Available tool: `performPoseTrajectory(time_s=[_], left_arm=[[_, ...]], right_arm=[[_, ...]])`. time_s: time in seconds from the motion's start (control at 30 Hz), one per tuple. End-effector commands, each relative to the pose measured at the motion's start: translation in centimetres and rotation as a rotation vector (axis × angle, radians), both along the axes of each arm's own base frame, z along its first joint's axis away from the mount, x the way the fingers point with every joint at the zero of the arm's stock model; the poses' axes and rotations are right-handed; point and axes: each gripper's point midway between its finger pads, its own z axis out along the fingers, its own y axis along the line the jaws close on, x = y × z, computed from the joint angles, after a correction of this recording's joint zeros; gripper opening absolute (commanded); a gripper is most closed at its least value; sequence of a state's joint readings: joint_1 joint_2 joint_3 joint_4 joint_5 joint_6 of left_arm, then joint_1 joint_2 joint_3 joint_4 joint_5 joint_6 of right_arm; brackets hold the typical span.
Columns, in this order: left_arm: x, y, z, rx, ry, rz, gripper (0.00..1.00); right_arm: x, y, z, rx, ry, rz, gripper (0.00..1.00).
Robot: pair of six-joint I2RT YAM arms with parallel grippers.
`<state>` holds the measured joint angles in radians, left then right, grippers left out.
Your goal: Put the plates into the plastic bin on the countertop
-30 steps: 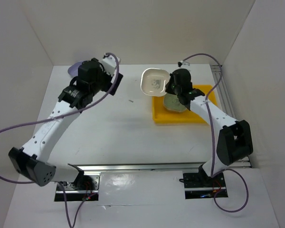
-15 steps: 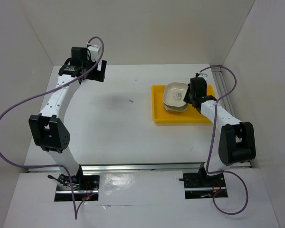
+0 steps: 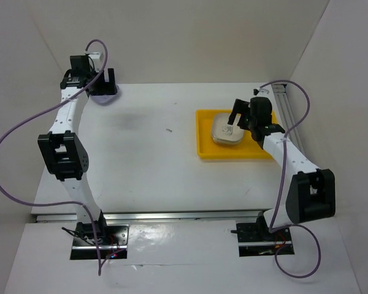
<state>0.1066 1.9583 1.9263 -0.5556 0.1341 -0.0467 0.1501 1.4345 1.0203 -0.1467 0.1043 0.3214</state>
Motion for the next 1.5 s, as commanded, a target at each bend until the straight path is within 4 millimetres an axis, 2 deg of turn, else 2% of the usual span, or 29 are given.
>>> performPoseTrajectory(time_s=[0.0,0.03,0.07,0.13,0.17,0.23,0.27,0.3,0.47,0.53,0.57,0.63,0.7,0.77,0.83,0.87,0.93,1.0,1.03,1.07,1.13,1.17,1.27,1.3,1.33,1.37,1.4,1.43,1.47], left_arm=[[3.3,2.2,-1.3,-0.072,-0.034,0.120,1.00],[4.1,2.8,-1.8,-0.097,-0.040,0.149,1.00],[4.9,2.8,-2.2,-0.117,-0.049,0.163,1.00],[6.8,5.1,-2.1,-0.171,-0.097,0.270,1.00],[7.7,5.9,-4.4,-0.198,-0.070,0.313,1.00],[9.0,7.9,-4.8,-0.262,-0.099,0.377,1.00],[9.4,8.3,-7.0,-0.326,-0.067,0.434,1.00],[10.2,9.6,-6.7,-0.355,-0.103,0.468,1.00],[13.3,10.5,-8.5,-0.443,-0.136,0.507,1.00],[14.2,11.0,-8.7,-0.436,-0.157,0.515,1.00],[14.2,11.6,-10.7,-0.426,-0.135,0.553,1.00],[14.5,11.8,-11.5,-0.420,-0.135,0.562,1.00],[14.4,12.2,-13.9,-0.412,-0.098,0.597,0.94],[13.9,12.9,-15.5,-0.404,-0.068,0.622,0.89],[13.6,13.5,-17.4,-0.418,-0.040,0.637,0.78],[13.5,13.3,-17.6,-0.424,-0.027,0.631,0.66],[13.2,13.8,-19.1,-0.424,-0.006,0.645,0.55],[12.9,14.0,-19.2,-0.439,0.006,0.637,0.48],[12.8,14.6,-19.2,-0.439,0.004,0.646,0.41],[12.6,14.4,-19.6,-0.446,0.015,0.639,0.32],[12.1,14.3,-20.3,-0.469,0.044,0.626,0.05],[11.5,13.8,-20.7,-0.481,0.073,0.618,0.00],[10.5,12.5,-17.6,-0.493,0.055,0.494,0.00],[8.1,11.1,-20.1,-0.509,0.138,0.477,0.00],[7.4,10.5,-15.5,-0.502,0.074,0.428,0.00],[7.4,8.6,-13.7,-0.453,0.021,0.326,0.00],[4.7,7.0,-16.0,-0.427,0.088,0.298,0.00],[3.7,5.7,-15.0,-0.389,0.075,0.247,0.00],[3.0,3.7,-10.4,-0.297,-0.016,0.138,0.00]], right_arm=[[0.0,1.9,5.1,0.060,-0.175,0.073,1.00],[-0.5,3.3,5.1,0.073,-0.178,0.118,1.00],[-0.8,3.8,5.1,0.086,-0.185,0.142,1.00],[-1.3,5.4,4.6,0.081,-0.186,0.211,1.00],[-1.7,6.5,4.2,0.080,-0.184,0.248,1.00],[-2.5,7.3,3.0,0.059,-0.163,0.292,1.00],[-2.9,8.3,2.7,0.053,-0.164,0.322,1.00],[-3.5,8.7,2.1,0.046,-0.161,0.347,1.00],[-6.1,11.1,0.0,0.035,-0.133,0.428,1.00],[-6.5,11.6,-0.3,0.031,-0.132,0.438,1.00],[-6.6,11.5,-0.7,0.018,-0.125,0.426,1.00],[-6.9,12.1,-0.5,0.014,-0.125,0.438,1.00],[-6.7,12.4,-0.9,-0.003,-0.110,0.430,1.00],[-6.6,12.7,-0.1,-0.006,-0.118,0.431,1.00],[-6.8,13.2,-0.5,-0.019,-0.112,0.434,1.00],[-6.7,13.1,-0.5,-0.023,-0.113,0.426,1.00],[-6.8,13.3,-0.5,-0.028,-0.115,0.426,1.00],[-6.9,13.4,-0.5,-0.032,-0.116,0.425,1.00],[-6.8,13.3,-0.5,-0.036,-0.117,0.418,1.00],[-6.7,13.5,-0.2,-0.038,-0.130,0.415,1.00],[-6.9,13.7,0.0,-0.031,-0.140,0.406,1.00],[-6.9,13.7,0.0,-0.022,-0.138,0.401,1.00],[-6.6,14.7,0.8,0.018,-0.178,0.351,1.00],[-6.2,15.3,1.4,0.051,-0.204,0.357,1.00],[-6.2,16.1,1.7,0.091,-0.205,0.371,1.00],[-6.2,17.3,1.2,0.100,-0.187,0.411,1.00],[-6.0,18.3,1.6,0.118,-0.186,0.445,1.00],[-5.6,19.8,3.3,0.141,-0.211,0.481,1.00],[-5.4,21.2,2.7,0.129,-0.199,0.510,1.00]])
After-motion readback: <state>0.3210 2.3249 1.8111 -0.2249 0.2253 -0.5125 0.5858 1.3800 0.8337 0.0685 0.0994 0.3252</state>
